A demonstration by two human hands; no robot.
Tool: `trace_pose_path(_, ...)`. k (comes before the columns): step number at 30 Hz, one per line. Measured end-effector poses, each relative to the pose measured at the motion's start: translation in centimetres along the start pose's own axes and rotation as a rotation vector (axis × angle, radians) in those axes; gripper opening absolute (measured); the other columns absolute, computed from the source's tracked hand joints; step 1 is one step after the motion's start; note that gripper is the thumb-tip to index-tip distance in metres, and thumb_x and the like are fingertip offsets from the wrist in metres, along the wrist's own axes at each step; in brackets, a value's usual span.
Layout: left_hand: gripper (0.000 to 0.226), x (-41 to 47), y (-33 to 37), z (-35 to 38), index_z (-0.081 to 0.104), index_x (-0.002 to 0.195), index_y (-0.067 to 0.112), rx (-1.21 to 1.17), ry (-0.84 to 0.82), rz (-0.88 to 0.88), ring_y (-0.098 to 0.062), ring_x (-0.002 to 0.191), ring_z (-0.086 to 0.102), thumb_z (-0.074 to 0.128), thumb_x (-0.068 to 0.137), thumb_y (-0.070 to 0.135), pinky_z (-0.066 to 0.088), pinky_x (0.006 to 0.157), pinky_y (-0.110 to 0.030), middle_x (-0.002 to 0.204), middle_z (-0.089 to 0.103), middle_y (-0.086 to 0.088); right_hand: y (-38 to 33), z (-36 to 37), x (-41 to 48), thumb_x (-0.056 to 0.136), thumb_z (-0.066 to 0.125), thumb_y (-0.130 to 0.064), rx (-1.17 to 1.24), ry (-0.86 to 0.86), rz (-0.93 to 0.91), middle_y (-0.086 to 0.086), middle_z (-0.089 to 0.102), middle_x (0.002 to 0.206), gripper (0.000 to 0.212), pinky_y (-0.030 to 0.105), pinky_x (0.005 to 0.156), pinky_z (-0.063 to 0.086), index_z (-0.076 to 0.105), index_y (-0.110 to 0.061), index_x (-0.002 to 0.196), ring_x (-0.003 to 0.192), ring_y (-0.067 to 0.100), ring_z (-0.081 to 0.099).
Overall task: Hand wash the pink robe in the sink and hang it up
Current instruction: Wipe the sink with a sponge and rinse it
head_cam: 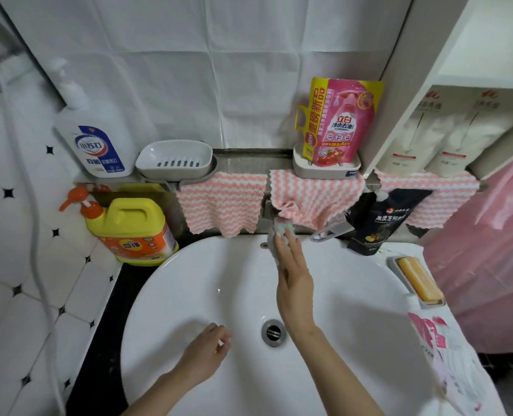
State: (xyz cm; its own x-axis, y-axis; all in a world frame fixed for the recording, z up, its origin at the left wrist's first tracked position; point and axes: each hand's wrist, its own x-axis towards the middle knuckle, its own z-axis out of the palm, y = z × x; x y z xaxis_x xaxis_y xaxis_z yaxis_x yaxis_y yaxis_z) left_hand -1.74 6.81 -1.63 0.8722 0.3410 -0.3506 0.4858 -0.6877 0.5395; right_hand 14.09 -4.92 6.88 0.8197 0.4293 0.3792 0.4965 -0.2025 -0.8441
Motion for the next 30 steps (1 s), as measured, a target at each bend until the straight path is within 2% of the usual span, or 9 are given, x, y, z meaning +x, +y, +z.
trace_pose_path(4, 0.022, -0.5, 0.0, -0.5, 0.057, 0.116, 0.019, -0.019, 0.004, -0.015, 0.008, 0.073, 0.048, 0.046, 0.096, 0.023, 0.038, 0.074, -0.008, 0.091, 0.041, 0.026, 1.2, 0.4, 0.6, 0.095, 0.033, -0.002, -0.244, -0.060, -0.146, -0.001, 0.032, 0.154, 0.051, 0.029, 0.118, 0.016, 0.049, -0.022, 0.139, 0.147, 0.021, 0.012)
trace_pose_path(7, 0.023, -1.1, -0.2, -0.7, 0.057, 0.117, 0.021, -0.028, -0.009, -0.043, 0.008, 0.074, 0.050, 0.047, 0.096, 0.024, 0.041, 0.078, -0.011, 0.093, 0.042, 0.025, 1.5, 1.1, 3.4, 0.093, 0.034, -0.009, -0.450, -0.080, -0.239, 0.007, 0.049, 0.142, 0.041, 0.042, 0.119, 0.006, 0.065, -0.014, 0.120, 0.141, 0.030, 0.028)
trace_pose_path(12, 0.023, -2.4, -1.7, -1.9, 0.055, 0.118, 0.023, -0.046, 0.114, -0.136, 0.011, 0.078, 0.052, 0.050, 0.096, 0.025, 0.044, 0.078, -0.014, 0.105, 0.043, 0.017, 4.6, 1.3, -1.3, 0.078, 0.039, 0.004, -0.578, -0.296, -0.500, 0.003, 0.063, 0.112, 0.043, 0.047, 0.112, 0.029, 0.065, -0.011, 0.108, 0.117, 0.026, 0.056)
trace_pose_path(15, 0.031, -3.5, -3.3, -3.3, 0.060, 0.116, 0.012, -0.016, 0.440, -0.268, -0.014, 0.093, 0.060, 0.064, 0.085, 0.012, 0.051, 0.077, -0.033, 0.114, 0.053, -0.003, 6.4, 1.2, -6.4, 0.078, 0.046, 0.004, -0.287, -0.483, -0.133, -0.014, 0.063, 0.104, 0.051, 0.025, 0.076, 0.054, 0.062, -0.034, 0.108, 0.087, 0.015, 0.067)
trace_pose_path(17, 0.042, -4.1, -4.8, -4.2, 0.061, 0.114, 0.002, 0.059, 0.610, -0.385, -0.034, 0.097, 0.059, 0.073, 0.074, 0.003, 0.052, 0.076, -0.045, 0.111, 0.056, -0.017, 5.6, 2.5, -7.3, 0.089, 0.052, 0.004, 0.167, -0.267, 0.396, -0.012, 0.067, 0.102, 0.042, 0.016, 0.068, 0.051, 0.070, -0.031, 0.102, 0.090, 0.015, 0.065)
trace_pose_path(19, 0.050, -4.8, -6.2, -5.4, 0.057, 0.115, -0.007, 0.111, 0.629, -0.543, -0.043, 0.095, 0.055, 0.076, 0.070, 0.002, 0.049, 0.074, -0.051, 0.106, 0.056, -0.028, 5.4, 4.7, -5.6, 0.096, 0.049, -0.003, 0.316, 0.067, 0.700, -0.007, 0.066, 0.105, 0.028, 0.009, 0.065, 0.049, 0.066, -0.022, 0.108, 0.091, 0.017, 0.063)
trace_pose_path(22, 0.034, -5.5, -7.9, -6.1, 0.062, 0.101, -0.014, 0.201, 0.510, -0.663, -0.049, 0.087, 0.056, 0.074, 0.075, 0.004, 0.047, 0.071, -0.054, 0.092, 0.060, -0.035, 6.3, 7.8, -2.1, 0.096, 0.041, -0.032, 0.220, 0.272, 0.751, 0.000, 0.061, 0.119, 0.032, 0.034, 0.080, 0.055, 0.052, -0.033, 0.126, 0.096, 0.026, 0.062)
trace_pose_path(25, 0.016, -5.6, -9.1, -5.6, 0.062, 0.066, -0.008, 0.305, 0.430, -0.615, -0.042, 0.060, 0.056, 0.075, 0.074, -0.002, 0.045, 0.057, -0.045, 0.060, 0.059, -0.025, 8.4, 11.7, -0.1, 0.100, 0.038, -0.026, 0.116, 0.164, 0.813, 0.009, 0.022, 0.156, 0.052, 0.042, 0.115, 0.025, 0.022, -0.019, 0.150, 0.140, 0.030, 0.029)
trace_pose_path(30, 0.034, -5.1, -9.9, -6.8, 0.066, 0.105, 0.004, 0.335, 0.399, -0.595, -0.028, 0.104, 0.051, 0.038, 0.100, 0.023, 0.036, 0.085, -0.033, 0.103, 0.064, -0.014, 6.7, 16.3, 2.0, 0.103, 0.033, -0.020, 0.110, 0.299, 0.898, 0.020, -0.004, 0.158, 0.061, 0.039, 0.117, 0.006, 0.000, -0.004, 0.151, 0.146, 0.034, 0.004)
